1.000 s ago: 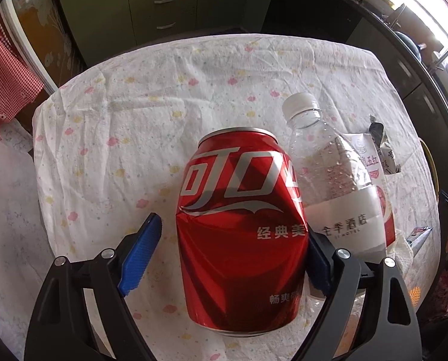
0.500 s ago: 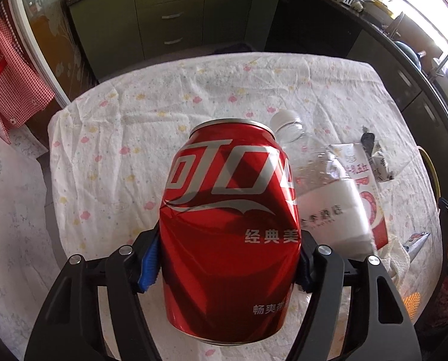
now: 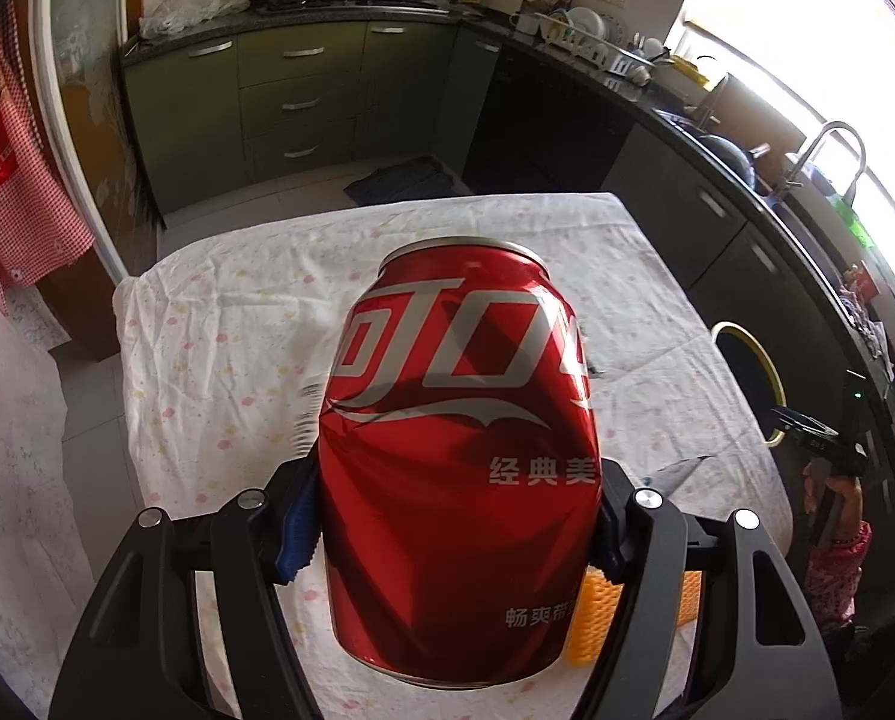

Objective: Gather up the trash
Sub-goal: 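Carry the red can over the yellow bin and open the left gripper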

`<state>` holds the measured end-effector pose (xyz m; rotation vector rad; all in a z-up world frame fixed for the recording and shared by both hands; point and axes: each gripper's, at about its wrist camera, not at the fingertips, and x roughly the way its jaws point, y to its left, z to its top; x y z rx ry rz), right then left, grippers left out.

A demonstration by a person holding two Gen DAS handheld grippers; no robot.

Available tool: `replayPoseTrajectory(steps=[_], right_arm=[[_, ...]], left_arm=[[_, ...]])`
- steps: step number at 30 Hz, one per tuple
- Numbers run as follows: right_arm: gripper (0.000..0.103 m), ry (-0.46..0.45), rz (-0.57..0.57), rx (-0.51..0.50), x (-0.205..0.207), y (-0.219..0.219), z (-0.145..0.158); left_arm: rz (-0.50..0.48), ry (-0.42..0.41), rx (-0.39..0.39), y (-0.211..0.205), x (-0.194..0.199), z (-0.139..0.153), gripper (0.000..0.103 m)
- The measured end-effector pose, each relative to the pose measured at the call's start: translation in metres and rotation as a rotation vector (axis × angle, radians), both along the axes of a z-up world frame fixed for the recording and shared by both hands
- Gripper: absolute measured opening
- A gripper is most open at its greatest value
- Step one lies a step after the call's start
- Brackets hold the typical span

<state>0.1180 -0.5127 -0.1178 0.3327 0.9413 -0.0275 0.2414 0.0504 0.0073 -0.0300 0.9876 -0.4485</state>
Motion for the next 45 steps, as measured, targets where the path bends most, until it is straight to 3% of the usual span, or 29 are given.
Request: replayPoseTrajectory(steps=[5,9,18,26,33,45], right_arm=[[0.089,-0.026,-0.028,0.002,-0.019,-0.013,0.007],[0.089,-0.048,-0.073,-0.006,-0.041,-0.031,0.012],[0.089,-0.067,-0.196,0.009,-0.092,-0.085,0.008],[0.089,-0.060,-0.302,0.014,-0.122,-0.121,-0.009],[0.089,-0.053,-0.351,0.030,-0.137,-0.137,-0.021],[0.089,-0.033,-0.404,0.045,-0.154,-0.159,-0.033]], left_arm=[[-0.123,-0.052,-0.049,-0.061,-0.023,0.031,0.068],[-0.236,-0.145,-0.041,-0.118,-0.045,0.052,0.068],[-0.539,-0.314,-0.067,-0.246,-0.103,0.061,0.068],[-0.763,-0.254,-0.085,-0.328,-0.120,0.033,0.068],[-0.898,-0.177,-0.033,-0.414,-0.108,-0.002,0.068],[-0.954,-0.058,0.080,-0.533,-0.072,-0.067,0.068]])
